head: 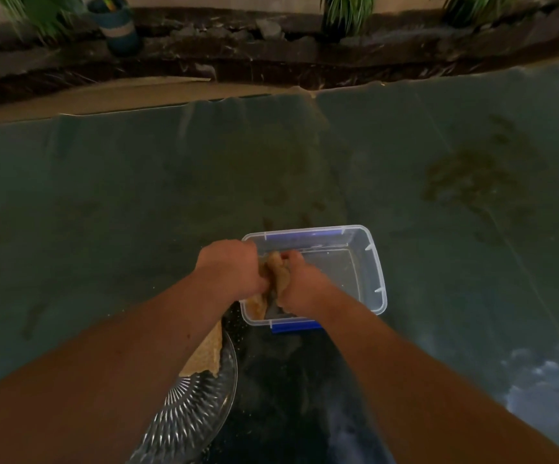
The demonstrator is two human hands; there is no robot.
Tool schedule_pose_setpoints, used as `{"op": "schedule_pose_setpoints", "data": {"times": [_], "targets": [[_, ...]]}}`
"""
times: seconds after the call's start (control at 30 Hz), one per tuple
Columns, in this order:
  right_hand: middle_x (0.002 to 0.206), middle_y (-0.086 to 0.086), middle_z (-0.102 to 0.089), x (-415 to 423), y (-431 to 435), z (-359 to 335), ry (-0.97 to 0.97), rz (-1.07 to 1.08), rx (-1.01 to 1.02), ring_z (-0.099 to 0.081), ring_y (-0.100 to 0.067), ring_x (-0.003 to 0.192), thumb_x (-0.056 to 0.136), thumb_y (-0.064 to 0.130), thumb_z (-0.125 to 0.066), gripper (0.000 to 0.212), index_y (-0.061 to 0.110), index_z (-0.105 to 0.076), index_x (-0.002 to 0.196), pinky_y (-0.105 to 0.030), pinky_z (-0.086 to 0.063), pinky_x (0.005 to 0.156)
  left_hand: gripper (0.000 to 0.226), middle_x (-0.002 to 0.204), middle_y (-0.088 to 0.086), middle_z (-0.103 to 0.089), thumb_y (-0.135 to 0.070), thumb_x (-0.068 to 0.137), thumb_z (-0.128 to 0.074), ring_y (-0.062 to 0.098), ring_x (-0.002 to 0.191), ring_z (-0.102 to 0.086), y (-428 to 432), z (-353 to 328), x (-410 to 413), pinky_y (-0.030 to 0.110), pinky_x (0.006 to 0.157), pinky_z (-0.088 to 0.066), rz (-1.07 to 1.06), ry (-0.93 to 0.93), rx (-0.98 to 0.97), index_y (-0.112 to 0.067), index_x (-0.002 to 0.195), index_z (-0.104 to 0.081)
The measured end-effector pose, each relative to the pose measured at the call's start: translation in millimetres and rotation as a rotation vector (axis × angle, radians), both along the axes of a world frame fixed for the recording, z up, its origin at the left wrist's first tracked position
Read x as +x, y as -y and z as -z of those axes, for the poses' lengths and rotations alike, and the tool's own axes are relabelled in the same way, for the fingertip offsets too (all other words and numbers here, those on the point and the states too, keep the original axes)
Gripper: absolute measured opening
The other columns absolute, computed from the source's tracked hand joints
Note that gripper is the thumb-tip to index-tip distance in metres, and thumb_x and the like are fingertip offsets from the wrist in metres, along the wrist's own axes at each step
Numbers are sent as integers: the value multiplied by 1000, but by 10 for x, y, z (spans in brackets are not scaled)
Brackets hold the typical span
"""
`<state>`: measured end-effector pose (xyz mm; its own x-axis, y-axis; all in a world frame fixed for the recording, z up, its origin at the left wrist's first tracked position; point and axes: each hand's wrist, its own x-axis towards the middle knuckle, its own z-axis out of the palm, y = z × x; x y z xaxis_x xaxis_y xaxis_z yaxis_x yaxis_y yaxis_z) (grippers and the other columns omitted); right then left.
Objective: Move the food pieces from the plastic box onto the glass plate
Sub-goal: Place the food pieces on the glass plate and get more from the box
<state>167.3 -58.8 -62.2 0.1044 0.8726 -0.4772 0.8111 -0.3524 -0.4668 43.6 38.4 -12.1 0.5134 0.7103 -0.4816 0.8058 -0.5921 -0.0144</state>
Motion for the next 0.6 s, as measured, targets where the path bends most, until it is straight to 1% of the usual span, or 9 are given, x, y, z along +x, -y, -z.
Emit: {"op": "schedule_pose_setpoints", "data": {"times": [0.07,0.13,0.2,0.27,0.4,0.47,0.53,0.57,0.6], "targets": [[142,-16,-54,36,-8,-20,172,-213,-69,-57,-32,124,107,27,-51,41,13,-42,144,-50,-40,113,52,76,-3,-58,-69,77,-64,17,69,-58,53,18,62,34,54,-43,-46,-17,25,-25,104,-66],[142,-17,-55,57,-11,-26,276,-318,-72,-54,-32,128,109,29,-44,37,12,-45,142,-50,-36,116,50,83,1,-57,-60,81,-67,20,76,-56,110,52,88,36,59,-46,-80,-11,61,-22,112,-68],[138,-12,-59,37,13,-2,284,-284,3,-55,-29,125,109,33,-44,36,16,-48,140,-47,-37,115,51,103,7,-57,-50,86,-68,22,86,-50,171,89,86,37,66,-47,-62,-3,103,-18,125,-64],[135,-10,-60,-8,13,50,271,-240,51,-56,-27,123,107,37,-49,37,20,-49,140,-47,-39,114,50,117,12,-54,-45,89,-69,23,93,-47,237,107,78,39,77,-51,-15,21,135,-16,129,-60],[137,-10,-59,-45,8,144,388,-271,-23,-56,-29,124,103,35,-57,40,21,-48,139,-52,-41,113,41,123,13,-58,-43,91,-67,28,108,-53,333,104,88,45,93,-52,34,82,138,-21,125,-57],[132,-10,-61,-93,45,131,337,-159,-9,-59,-30,119,101,31,-59,38,20,-50,137,-50,-46,108,43,118,12,-63,-44,92,-67,29,107,-55,351,86,66,46,92,-52,-2,104,94,-24,127,-51],[116,-9,-66,-142,114,87,95,214,84,-65,-30,104,98,25,-58,29,19,-54,125,-45,-55,91,44,113,10,-65,-43,93,-67,28,103,-57,361,72,39,46,90,-53,-31,154,82,-27,129,-47],[109,-8,-67,-174,135,58,-2,352,135,-66,-30,99,96,24,-57,26,20,-55,121,-43,-56,83,42,111,9,-66,-42,93,-67,26,99,-58,370,63,16,45,88,-54,-46,200,92,-28,128,-48],[107,-7,-67,-205,141,15,-50,403,160,-66,-30,97,94,23,-57,26,20,-55,120,-42,-56,81,38,108,6,-67,-41,94,-66,23,95,-59,377,48,-10,43,84,-54,-80,268,93,-28,127,-50]]}}
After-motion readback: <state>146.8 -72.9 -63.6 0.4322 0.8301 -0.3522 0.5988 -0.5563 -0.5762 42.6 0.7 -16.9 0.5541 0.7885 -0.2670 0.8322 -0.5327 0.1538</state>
